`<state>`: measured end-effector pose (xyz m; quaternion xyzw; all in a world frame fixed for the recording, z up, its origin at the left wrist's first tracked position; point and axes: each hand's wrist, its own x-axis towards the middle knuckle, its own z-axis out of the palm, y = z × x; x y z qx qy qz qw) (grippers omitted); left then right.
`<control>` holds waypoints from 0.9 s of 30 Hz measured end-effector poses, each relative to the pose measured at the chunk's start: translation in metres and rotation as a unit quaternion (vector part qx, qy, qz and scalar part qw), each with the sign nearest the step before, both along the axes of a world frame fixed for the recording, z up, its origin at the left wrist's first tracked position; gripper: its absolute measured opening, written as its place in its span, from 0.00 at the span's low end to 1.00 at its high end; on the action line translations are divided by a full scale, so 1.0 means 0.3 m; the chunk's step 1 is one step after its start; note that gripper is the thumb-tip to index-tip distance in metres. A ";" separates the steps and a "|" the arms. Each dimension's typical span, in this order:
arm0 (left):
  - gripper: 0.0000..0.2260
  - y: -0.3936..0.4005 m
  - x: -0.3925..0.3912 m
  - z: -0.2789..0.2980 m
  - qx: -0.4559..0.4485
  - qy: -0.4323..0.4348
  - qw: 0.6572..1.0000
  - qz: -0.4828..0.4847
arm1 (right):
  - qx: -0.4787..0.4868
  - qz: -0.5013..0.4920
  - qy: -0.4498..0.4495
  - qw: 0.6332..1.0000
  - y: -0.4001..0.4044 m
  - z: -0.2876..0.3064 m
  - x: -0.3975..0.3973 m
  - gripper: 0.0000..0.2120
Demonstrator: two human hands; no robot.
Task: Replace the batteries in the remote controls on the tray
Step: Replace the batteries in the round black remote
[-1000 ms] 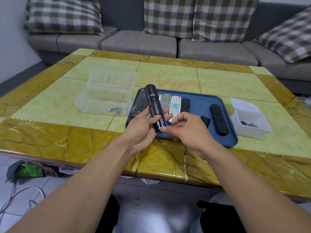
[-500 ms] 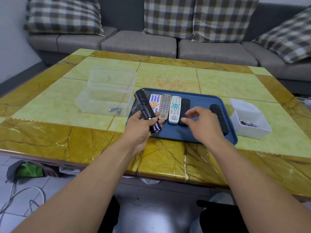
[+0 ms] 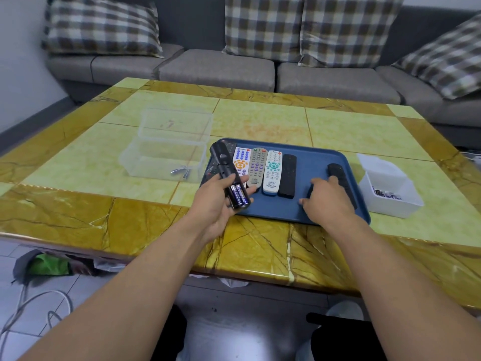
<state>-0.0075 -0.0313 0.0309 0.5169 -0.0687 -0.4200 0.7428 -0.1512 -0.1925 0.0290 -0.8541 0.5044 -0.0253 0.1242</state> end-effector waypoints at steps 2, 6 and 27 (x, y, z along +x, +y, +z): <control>0.09 0.000 0.002 0.000 0.002 0.002 1.000 0.000 | 0.026 -0.006 0.015 1.000 -0.011 -0.012 0.004 0.21; 0.11 0.007 0.004 -0.003 0.009 -0.009 1.000 -0.009 | 0.066 -0.003 0.012 0.998 -0.028 -0.006 0.006 0.19; 0.09 0.002 0.002 -0.018 0.013 -0.023 1.000 0.016 | -0.056 0.004 -0.059 0.997 0.069 0.126 -0.018 0.16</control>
